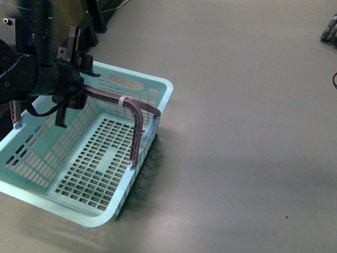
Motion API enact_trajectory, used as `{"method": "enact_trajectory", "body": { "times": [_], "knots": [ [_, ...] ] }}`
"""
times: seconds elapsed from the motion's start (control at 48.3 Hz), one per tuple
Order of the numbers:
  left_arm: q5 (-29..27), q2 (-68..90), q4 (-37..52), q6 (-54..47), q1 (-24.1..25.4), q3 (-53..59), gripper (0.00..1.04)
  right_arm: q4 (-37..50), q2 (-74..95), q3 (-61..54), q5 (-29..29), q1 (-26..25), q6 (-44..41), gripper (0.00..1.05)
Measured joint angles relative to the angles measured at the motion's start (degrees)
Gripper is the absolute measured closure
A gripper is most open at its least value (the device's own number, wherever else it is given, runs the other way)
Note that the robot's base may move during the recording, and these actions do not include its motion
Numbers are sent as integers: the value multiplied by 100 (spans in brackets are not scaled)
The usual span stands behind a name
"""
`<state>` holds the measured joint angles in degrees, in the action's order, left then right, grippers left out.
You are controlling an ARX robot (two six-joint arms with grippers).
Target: Pick lemon and mango into basket
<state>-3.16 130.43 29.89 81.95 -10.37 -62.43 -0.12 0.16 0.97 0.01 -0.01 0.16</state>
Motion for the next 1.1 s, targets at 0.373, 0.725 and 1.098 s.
{"method": "enact_trajectory", "body": {
  "times": [0.373, 0.725, 1.098],
  "knots": [
    [-28, -1305, 22, 330, -87, 1165, 75, 0, 0, 2, 0, 0, 0, 9],
    [-323, -5110, -1373, 1010, -306, 2039, 76, 0, 0, 2, 2, 0, 0, 9],
    [-890, -6975, -2465, 994, -544, 2039, 76, 0, 0, 2, 2, 0, 0, 9]
  ]
}}
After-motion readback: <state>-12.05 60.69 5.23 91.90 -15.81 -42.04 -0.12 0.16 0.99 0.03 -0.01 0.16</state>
